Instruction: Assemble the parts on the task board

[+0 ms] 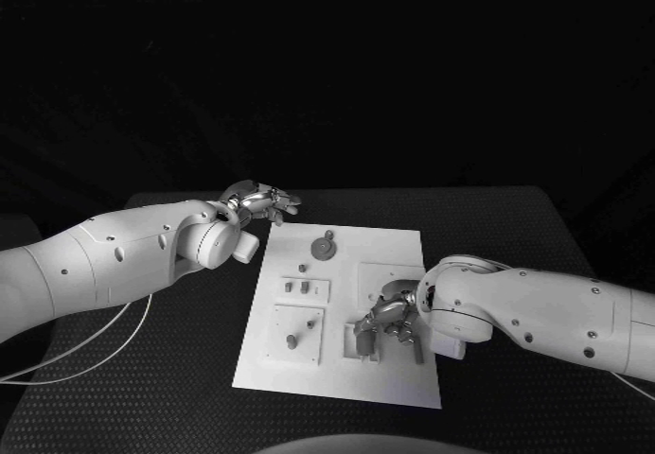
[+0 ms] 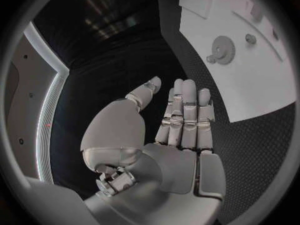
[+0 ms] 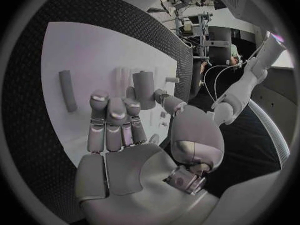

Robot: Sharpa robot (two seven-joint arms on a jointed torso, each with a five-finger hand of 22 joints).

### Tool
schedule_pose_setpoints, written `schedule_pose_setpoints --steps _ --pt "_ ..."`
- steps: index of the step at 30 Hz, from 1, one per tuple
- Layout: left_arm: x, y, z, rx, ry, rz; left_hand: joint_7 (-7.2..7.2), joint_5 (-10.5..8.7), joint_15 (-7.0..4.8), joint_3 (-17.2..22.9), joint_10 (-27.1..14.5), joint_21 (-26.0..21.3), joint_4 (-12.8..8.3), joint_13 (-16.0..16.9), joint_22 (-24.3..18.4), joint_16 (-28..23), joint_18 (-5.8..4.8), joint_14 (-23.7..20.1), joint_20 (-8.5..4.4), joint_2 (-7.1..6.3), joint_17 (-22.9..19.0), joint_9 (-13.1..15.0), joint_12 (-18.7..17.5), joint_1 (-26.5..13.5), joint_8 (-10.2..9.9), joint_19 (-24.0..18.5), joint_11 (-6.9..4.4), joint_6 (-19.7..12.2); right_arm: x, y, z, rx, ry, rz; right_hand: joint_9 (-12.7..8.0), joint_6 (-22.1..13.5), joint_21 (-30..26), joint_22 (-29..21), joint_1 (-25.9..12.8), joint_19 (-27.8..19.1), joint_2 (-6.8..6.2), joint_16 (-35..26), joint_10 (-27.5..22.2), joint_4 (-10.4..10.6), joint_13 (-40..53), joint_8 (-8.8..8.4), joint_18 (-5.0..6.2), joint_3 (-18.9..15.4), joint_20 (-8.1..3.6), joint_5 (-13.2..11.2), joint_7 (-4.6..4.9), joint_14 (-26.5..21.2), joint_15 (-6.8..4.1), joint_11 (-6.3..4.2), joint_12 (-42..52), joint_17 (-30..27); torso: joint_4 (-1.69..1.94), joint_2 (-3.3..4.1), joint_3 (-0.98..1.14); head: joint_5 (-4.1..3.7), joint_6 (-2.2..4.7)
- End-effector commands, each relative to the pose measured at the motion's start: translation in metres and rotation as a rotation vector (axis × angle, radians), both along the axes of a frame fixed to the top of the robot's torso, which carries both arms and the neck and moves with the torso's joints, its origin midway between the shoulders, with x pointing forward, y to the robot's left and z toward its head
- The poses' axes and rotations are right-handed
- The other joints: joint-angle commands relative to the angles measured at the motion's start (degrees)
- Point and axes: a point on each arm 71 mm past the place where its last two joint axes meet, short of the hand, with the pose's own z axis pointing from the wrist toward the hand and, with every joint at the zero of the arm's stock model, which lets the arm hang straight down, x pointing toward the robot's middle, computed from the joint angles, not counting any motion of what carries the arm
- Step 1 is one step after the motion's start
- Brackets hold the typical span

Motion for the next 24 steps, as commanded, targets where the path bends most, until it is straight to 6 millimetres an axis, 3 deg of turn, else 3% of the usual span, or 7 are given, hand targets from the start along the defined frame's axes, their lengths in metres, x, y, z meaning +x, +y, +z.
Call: schedule_pose_setpoints --steps 1,16,24 --pt "-0.0003 -0.003 0.0012 -0.006 -0.002 -0.013 -0.03 0.16 0.06 -0.12 -0.11 -0.37 0.15 0.06 0.1 -0.29 -0.33 0.21 -2.55 -0.03 0.09 -0.09 -0.02 -0.55 0.21 0.32 0.18 -0.5 -0.002 0.0023 -0.0041 0.009 0.019 -0.007 -0.06 0.91 0.36 0.56 -0.58 0.03 -0.12 -0.3 0.3 -1.1 0.06 -0.14 2.75 0.64 0.32 0.23 0.4 -0.07 -0.25 -0.05 -0.36 0.06 0.08 0.03 0.02 0.16 -0.17" --pt "-0.0003 -0.0014 0.0022 -0.005 -0.004 -0.009 -0.02 0.16 0.06 -0.12 -0.11 -0.39 0.16 0.06 0.13 -0.31 -0.34 0.21 -2.54 -0.06 0.12 -0.11 -0.02 -0.56 0.23 0.3 0.18 -0.5 -0.002 0.0038 -0.0054 0.011 0.026 -0.013 -0.15 1.23 0.42 0.46 -1.69 0.04 -0.09 -0.39 0.4 -0.95 0.14 -0.24 2.75 0.34 0.34 0.23 0.32 -0.03 -0.33 -0.13 -0.36 0.14 -0.15 -0.03 0.04 0.72 -0.42" --pt "-0.0002 -0.0017 0.0027 -0.005 -0.004 -0.01 -0.02 0.16 0.06 -0.12 -0.11 -0.4 0.18 0.06 0.15 -0.31 -0.35 0.21 -2.53 -0.07 0.13 -0.12 -0.02 -0.58 0.25 0.29 0.18 -0.51 -0.0022 0.0083 -0.0061 0.013 0.031 -0.004 -0.25 1.29 0.37 0.34 -2.78 -0.04 0.17 -0.5 0.31 -0.43 0.18 -0.4 2.75 0.44 0.33 0.22 0.29 -0.06 -0.37 -0.17 -0.45 0.2 -0.1 -0.01 0.05 0.71 -0.6"
